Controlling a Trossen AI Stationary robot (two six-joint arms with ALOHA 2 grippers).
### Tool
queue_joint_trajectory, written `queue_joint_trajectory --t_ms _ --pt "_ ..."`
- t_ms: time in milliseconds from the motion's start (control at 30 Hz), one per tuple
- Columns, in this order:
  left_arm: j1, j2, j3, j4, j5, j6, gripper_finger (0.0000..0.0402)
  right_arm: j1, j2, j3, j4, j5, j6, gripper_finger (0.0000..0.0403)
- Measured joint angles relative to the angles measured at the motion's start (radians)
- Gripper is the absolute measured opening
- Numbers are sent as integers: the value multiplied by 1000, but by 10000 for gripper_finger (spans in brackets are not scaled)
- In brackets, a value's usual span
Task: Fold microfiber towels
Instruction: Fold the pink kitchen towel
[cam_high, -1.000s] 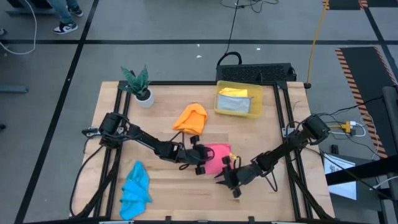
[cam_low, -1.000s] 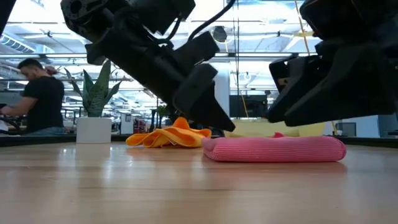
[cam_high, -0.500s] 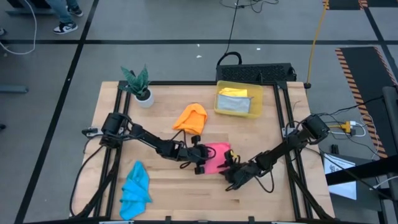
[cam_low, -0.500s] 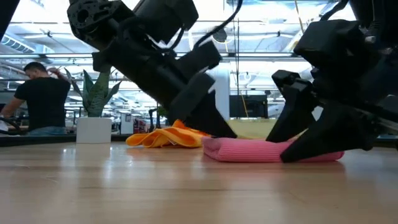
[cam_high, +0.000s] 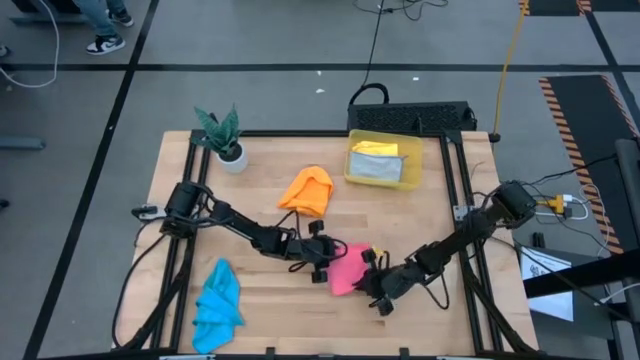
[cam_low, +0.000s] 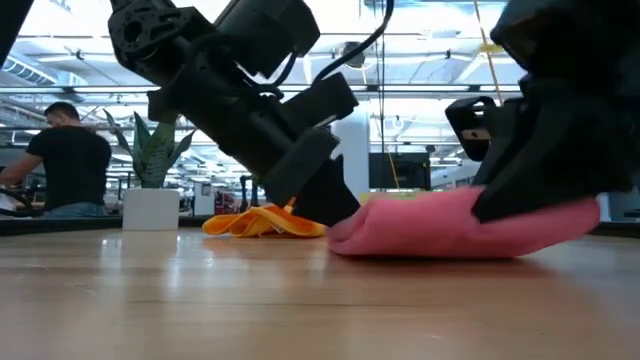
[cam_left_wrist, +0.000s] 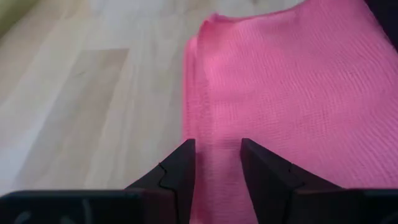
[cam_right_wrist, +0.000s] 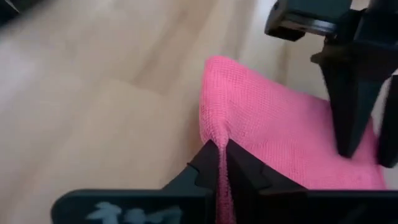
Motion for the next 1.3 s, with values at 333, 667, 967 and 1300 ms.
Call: queue_joint_trajectory --t_ms 333,667,967,1300 --pt "-42 28 1 34 50 5 131 -16 -31 0 51 -201 203 10" --pt "-83 14 0 70 10 71 131 -89 -69 0 85 -335 338 9" --pt "-86 28 0 79 13 103 131 -148 -185 2 -7 -336 433 9" --pt "-113 27 0 107 41 123 131 -235 -185 1 -65 -417 507 8"
